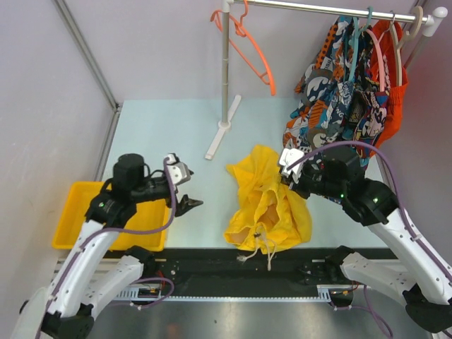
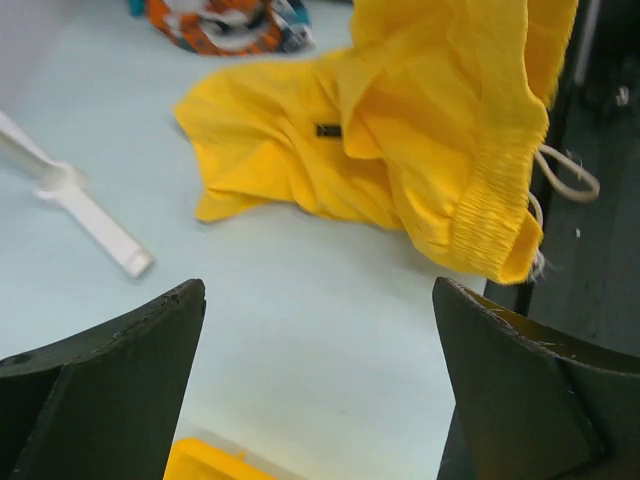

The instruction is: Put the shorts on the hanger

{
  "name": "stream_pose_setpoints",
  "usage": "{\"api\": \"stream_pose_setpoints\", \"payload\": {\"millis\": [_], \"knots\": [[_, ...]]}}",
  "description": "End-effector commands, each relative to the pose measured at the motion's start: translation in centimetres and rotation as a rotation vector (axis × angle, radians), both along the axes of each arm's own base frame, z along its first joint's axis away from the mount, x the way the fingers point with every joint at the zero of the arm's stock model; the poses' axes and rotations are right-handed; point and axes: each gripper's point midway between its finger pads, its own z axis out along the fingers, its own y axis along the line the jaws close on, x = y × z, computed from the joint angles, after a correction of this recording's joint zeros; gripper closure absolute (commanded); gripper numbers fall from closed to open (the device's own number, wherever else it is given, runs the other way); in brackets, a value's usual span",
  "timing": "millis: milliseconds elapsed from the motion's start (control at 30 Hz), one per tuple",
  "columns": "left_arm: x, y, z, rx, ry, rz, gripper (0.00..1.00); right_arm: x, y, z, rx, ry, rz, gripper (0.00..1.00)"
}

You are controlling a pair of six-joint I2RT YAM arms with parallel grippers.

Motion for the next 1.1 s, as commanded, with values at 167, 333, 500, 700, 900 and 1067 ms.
{"api": "stream_pose_setpoints", "payload": {"millis": [167, 333, 500, 700, 900, 1067], "knots": [[-5.1, -6.5, -7.0, 0.004, 0.011, -0.379, 0.04, -0.2, -0.9, 0.9, 0.006, -0.036, -0.027, 1.0], [-5.6, -7.9, -10.4, 0.108, -0.097, -0.398, 0.01, 0.0, -1.0, 1.3, 0.022, -0.045, -0.039, 1.0], [-2.9, -10.1, -11.0, 0.087, -0.019, -0.283, 0.07, -0.3, -1.3, 1.9, 0.04, -0.065, -0.044, 1.0], [-4.3, -12.2, -12.1, 0.116, 0.025, -0.267, 0.22, -0.7, -1.4, 3.5, 0.077, -0.122, -0.034, 1.0], [-2.2, -9.3, -3.7, 0.07, 0.029, -0.154, 0.99, -1.7, -2.8, 6.7, 0.102, -0.236, -0.041, 1.0], [-6.1, -8.2, 9.4, -0.035, -0.032, -0.293, 1.0, -0.1, -4.0, 9.8, 0.109, -0.391, -0.114, 1.0]]}}
